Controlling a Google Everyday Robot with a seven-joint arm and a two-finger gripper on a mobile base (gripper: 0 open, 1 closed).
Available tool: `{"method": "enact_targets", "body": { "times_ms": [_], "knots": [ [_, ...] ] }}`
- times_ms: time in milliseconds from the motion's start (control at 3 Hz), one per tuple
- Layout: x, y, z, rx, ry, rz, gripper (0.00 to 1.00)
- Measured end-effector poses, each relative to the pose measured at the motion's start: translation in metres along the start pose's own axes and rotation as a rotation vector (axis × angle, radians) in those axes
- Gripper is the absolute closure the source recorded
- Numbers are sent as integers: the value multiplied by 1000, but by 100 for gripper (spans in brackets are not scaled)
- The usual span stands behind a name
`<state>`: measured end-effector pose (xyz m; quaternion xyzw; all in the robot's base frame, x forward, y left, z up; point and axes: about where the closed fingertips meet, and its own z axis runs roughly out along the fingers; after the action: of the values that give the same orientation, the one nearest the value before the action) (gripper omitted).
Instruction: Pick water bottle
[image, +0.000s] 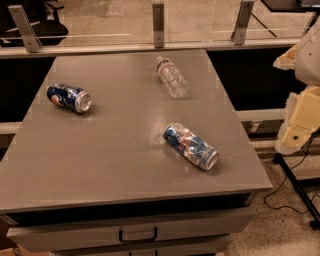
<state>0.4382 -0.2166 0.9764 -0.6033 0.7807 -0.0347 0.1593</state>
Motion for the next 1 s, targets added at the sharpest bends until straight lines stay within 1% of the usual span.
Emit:
{"method": "enact_targets", "body": {
  "times_ms": [333,667,1000],
  "knots": [
    [0,0,0,0,0,0,0],
    [-29,-26,13,16,-68,-1,0],
    [-74,-70,41,31,-151,24,0]
  ]
}}
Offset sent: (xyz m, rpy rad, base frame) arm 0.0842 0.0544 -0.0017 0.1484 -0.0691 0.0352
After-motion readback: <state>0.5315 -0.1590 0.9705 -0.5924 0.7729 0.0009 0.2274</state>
